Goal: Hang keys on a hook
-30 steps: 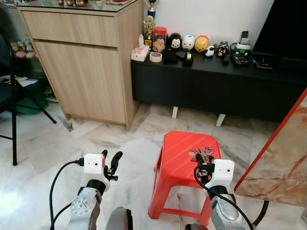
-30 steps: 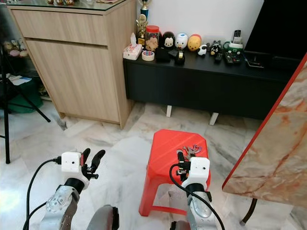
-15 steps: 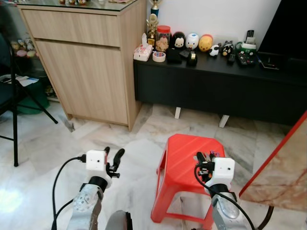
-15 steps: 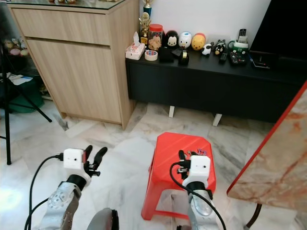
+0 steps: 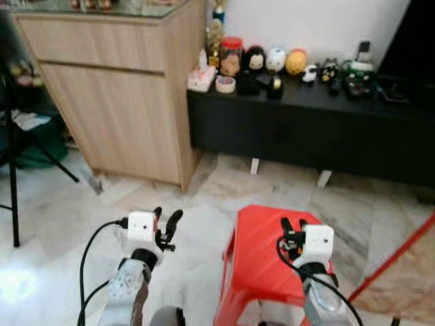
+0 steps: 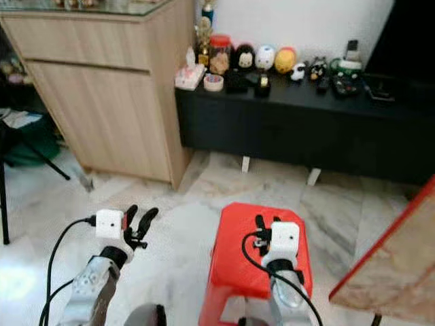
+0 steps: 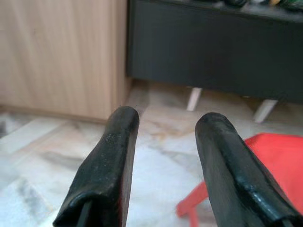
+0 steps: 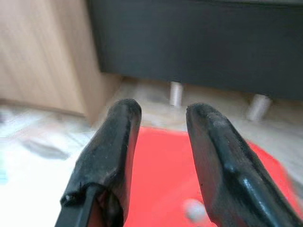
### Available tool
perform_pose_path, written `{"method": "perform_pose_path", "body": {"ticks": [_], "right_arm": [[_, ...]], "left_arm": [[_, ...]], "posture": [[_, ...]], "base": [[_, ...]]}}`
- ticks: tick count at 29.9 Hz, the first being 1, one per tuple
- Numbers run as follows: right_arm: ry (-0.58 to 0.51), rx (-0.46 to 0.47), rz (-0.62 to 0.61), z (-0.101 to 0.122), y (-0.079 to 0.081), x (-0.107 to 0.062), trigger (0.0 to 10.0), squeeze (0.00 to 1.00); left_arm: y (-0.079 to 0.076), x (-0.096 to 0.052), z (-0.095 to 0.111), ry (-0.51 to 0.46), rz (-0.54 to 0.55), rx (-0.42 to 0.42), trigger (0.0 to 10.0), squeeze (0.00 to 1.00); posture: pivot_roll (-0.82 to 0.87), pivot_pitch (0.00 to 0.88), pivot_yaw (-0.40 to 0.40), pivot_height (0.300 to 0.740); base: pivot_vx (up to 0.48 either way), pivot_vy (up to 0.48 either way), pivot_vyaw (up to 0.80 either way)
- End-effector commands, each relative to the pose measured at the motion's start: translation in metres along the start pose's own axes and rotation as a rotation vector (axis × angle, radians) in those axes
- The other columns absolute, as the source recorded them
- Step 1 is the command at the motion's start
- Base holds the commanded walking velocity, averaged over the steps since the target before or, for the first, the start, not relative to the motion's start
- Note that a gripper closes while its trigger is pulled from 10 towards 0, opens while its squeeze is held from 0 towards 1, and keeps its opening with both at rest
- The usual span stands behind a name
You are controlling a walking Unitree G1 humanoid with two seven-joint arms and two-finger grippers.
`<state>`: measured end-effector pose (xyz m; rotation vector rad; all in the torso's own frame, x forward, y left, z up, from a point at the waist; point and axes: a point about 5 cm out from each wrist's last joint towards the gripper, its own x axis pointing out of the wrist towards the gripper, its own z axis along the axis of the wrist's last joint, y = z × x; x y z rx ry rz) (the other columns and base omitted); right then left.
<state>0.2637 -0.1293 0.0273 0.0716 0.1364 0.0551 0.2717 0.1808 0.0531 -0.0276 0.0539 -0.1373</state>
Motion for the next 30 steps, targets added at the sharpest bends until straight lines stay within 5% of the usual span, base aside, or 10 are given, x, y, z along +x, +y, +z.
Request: {"method": "perform_pose_path", "body": {"ticks": [1,12,30], "right_arm": [[0.018,-0.014,-0.053,-0.003,-0.014,-0.002,10.0,0.00],[0.174,-0.059,-0.256,-0.018,-0.041,0.002,10.0,0.00],[0.381,0.034,-0.291,-0.030,-0.050,0.024,10.0,0.00]], "left_arm": [[-0.006,0.003,0.002,-0.014,-0.014,-0.011,10.0,0.00],[-0.004,0.002,0.001,-0.004,-0.015,-0.006,10.0,0.00],[-0.014,0.015,0.004,0.000,-0.045,-0.010,10.0,0.00]], "posture": [[0.01,0.030,-0.043,0.623],[0.02,0.036,-0.038,0.623],[0.03,0.067,-0.034,0.623]], "base": [[0.000,0.000,0.00],[0.000,0.000,0.00],[0.000,0.000,0.00]]}}
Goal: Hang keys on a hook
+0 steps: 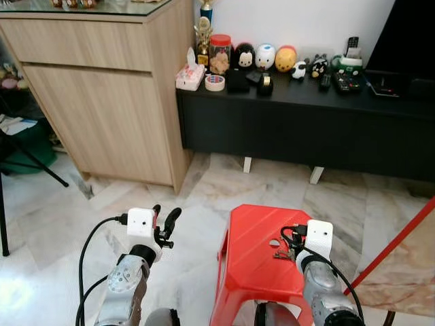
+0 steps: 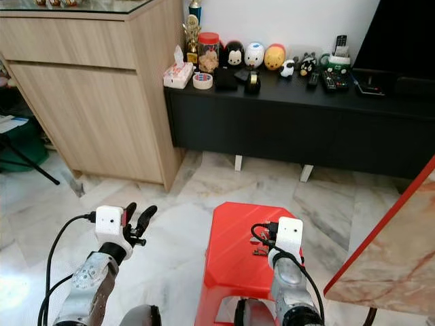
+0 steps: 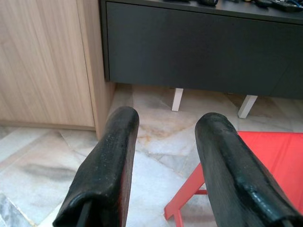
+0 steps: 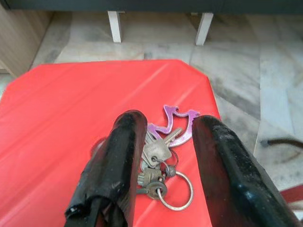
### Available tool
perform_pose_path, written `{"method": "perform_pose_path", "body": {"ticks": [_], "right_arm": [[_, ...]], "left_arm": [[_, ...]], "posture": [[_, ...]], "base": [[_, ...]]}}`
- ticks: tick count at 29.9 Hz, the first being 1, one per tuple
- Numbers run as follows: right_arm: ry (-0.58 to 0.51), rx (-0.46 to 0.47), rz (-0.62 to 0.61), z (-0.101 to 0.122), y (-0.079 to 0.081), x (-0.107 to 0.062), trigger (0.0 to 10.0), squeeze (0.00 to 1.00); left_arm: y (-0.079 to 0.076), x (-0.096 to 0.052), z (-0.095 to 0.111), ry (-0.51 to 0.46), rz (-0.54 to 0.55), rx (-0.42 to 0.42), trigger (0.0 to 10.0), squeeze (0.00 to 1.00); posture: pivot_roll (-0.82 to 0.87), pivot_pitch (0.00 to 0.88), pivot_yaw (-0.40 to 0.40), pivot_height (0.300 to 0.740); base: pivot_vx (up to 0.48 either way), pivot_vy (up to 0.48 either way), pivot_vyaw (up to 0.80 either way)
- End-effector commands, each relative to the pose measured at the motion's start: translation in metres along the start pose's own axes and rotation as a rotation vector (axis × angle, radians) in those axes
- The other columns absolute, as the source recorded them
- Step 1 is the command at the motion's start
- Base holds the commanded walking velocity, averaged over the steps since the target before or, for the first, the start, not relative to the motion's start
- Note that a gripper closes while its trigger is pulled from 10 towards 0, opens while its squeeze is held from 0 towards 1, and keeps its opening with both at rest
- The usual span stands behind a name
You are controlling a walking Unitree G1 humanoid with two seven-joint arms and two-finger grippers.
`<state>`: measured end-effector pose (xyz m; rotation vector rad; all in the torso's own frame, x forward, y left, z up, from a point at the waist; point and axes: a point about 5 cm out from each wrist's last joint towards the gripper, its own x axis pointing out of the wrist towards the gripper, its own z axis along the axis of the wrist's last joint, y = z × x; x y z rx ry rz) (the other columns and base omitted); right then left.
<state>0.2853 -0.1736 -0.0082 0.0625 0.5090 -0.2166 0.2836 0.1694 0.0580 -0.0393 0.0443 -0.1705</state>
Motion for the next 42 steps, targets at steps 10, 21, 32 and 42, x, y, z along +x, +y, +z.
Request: {"method": "perform_pose_path", "body": {"ticks": [10,21,32,42], "right_arm": [[0.066,0.033,0.006,-0.004,-0.001,0.003,10.0,0.00],[0.080,0.012,0.023,0.001,-0.004,0.006,10.0,0.00],[0.129,0.124,0.085,0.003,0.006,0.007,10.0,0.00],[0.211,0.109,0.182,-0.013,0.021,0.002,10.0,0.00]], "left_arm": [[-0.010,-0.014,0.001,-0.007,-0.023,-0.011,10.0,0.00],[-0.010,-0.033,0.005,0.006,-0.018,-0.006,10.0,0.00],[-0.013,-0.035,0.015,0.004,-0.025,0.004,10.0,0.00],[-0.013,-0.033,0.016,0.013,-0.030,0.015,10.0,0.00]], "posture": [[0.05,0.151,-0.042,0.623],[0.08,0.220,-0.033,0.623],[0.09,0.237,-0.025,0.623],[0.09,0.222,-0.022,0.623]], "base": [[0.000,0.000,0.00],[0.000,0.000,0.00],[0.000,0.000,0.00],[0.000,0.000,0.00]]}}
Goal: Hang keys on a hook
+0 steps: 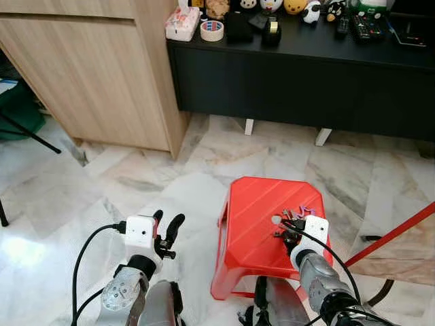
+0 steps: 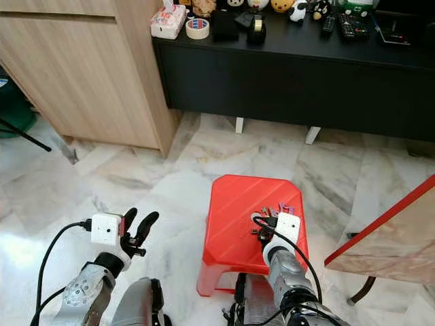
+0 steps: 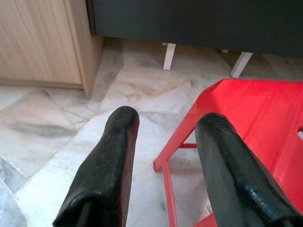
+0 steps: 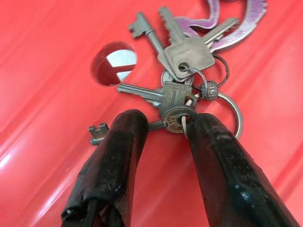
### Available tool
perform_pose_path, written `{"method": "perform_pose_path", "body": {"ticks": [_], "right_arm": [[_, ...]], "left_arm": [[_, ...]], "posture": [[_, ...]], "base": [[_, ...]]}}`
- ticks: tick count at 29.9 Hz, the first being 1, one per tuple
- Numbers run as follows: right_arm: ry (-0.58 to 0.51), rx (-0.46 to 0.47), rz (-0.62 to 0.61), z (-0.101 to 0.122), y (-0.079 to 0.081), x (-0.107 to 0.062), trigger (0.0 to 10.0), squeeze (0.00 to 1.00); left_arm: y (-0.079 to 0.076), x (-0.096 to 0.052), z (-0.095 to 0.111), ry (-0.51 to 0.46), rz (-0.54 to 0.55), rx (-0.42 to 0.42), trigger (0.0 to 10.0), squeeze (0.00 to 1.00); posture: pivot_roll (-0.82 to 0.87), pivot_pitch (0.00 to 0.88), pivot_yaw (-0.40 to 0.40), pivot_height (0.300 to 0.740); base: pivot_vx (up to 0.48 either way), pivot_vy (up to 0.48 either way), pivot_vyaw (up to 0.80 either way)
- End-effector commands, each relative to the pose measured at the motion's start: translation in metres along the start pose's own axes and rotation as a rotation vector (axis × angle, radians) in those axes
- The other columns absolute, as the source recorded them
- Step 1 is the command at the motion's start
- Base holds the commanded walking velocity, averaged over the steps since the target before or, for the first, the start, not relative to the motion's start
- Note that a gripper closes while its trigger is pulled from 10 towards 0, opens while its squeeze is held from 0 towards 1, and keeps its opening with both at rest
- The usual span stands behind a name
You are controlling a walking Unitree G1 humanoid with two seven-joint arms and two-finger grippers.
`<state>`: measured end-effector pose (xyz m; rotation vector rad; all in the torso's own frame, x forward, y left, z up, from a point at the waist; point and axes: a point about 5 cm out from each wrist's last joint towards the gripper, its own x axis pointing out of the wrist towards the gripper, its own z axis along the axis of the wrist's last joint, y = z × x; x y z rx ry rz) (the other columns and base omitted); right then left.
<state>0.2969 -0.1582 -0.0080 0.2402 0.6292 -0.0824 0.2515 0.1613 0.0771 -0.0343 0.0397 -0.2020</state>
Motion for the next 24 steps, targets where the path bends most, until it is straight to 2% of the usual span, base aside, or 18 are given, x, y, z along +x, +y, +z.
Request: {"method": "perform_pose_path", "body": {"ticks": [1,9,12,15,17,24], "right_arm": [[0.071,-0.012,0.011,-0.019,0.001,-0.003,10.0,0.00],[0.084,-0.035,0.010,-0.026,-0.002,-0.005,10.0,0.00],[0.096,-0.053,-0.005,-0.040,-0.007,-0.010,10.0,0.00],[0.099,-0.055,-0.009,-0.043,-0.008,-0.011,10.0,0.00],[0.118,-0.062,-0.020,-0.060,-0.010,-0.018,10.0,0.00],[0.111,-0.047,-0.046,-0.070,-0.014,-0.027,10.0,0.00]], "left_arm": [[0.001,-0.002,-0.001,0.016,0.001,0.011,10.0,0.00],[0.002,-0.001,-0.002,0.021,-0.008,0.027,10.0,0.00],[0.003,0.000,-0.002,0.024,-0.007,0.030,10.0,0.00],[0.003,0.000,-0.002,0.024,-0.008,0.031,10.0,0.00],[0.003,0.003,-0.002,0.022,-0.010,0.034,10.0,0.00],[0.003,0.007,-0.001,0.016,-0.012,0.038,10.0,0.00]], "posture": [[0.09,0.222,-0.021,0.623],[0.08,0.213,-0.024,0.623],[0.08,0.207,-0.025,0.623],[0.07,0.205,-0.025,0.623],[0.07,0.200,-0.024,0.623],[0.06,0.189,-0.024,0.623]], "base": [[0.000,0.000,0.00],[0.000,0.000,0.00],[0.000,0.000,0.00],[0.000,0.000,0.00],[0.000,0.000,0.00],[0.000,0.000,0.00]]}}
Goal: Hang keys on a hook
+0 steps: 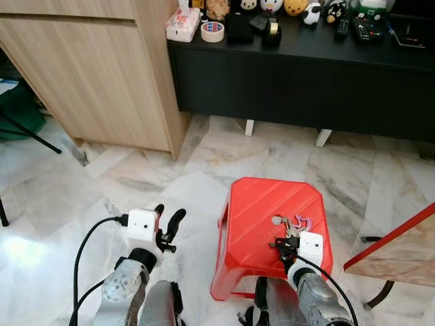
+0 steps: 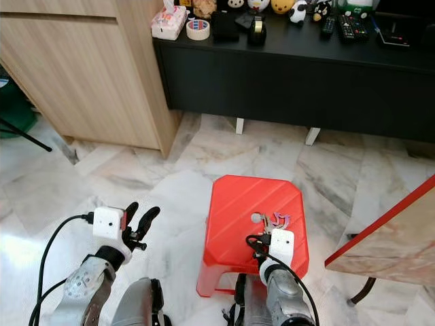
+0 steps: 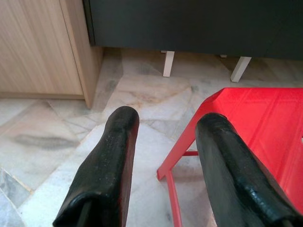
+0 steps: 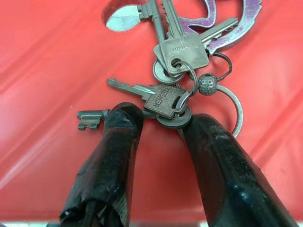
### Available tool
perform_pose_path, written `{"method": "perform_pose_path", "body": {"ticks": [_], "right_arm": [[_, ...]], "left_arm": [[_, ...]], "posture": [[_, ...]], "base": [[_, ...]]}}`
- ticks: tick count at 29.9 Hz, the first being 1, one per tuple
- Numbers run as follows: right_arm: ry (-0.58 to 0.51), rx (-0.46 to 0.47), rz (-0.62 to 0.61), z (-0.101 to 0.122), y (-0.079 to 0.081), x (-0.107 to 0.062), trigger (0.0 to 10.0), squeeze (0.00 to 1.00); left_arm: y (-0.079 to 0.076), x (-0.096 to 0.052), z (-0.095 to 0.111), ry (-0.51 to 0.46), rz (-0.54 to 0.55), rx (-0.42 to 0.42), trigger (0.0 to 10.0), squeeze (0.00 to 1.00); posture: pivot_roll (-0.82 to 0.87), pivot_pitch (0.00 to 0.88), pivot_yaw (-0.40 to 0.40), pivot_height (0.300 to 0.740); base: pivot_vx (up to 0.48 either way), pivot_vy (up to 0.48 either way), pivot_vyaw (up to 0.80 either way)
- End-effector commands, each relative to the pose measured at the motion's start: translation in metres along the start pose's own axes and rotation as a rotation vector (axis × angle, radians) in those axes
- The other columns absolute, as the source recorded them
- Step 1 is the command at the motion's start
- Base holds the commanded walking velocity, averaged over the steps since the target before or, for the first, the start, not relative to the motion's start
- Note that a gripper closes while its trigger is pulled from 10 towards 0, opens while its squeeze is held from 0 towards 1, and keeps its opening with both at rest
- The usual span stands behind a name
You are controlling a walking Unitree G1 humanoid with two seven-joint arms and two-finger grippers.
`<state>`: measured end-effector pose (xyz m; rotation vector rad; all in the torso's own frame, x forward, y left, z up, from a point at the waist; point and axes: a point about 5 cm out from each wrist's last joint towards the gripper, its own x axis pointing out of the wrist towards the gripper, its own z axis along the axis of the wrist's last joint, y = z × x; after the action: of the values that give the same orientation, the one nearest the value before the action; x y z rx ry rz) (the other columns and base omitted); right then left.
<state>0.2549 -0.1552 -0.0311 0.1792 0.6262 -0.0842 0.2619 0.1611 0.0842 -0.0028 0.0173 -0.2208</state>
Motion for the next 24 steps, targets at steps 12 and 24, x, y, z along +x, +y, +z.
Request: {"method": "perform_pose_path", "body": {"ticks": [12,24], "right_arm": [[0.073,0.022,-0.049,-0.018,-0.007,-0.015,10.0,0.00],[-0.219,0.122,0.007,0.031,0.004,-0.020,10.0,0.00]], "left_arm": [[0.002,0.002,-0.008,0.027,0.006,0.008,10.0,0.00],[0.002,0.004,-0.008,0.022,0.000,0.020,10.0,0.00]], "posture": [[0.06,0.170,-0.026,0.623],[0.06,0.163,-0.027,0.623]], "base": [[0.000,0.000,0.00],[0.000,0.000,0.00]]}}
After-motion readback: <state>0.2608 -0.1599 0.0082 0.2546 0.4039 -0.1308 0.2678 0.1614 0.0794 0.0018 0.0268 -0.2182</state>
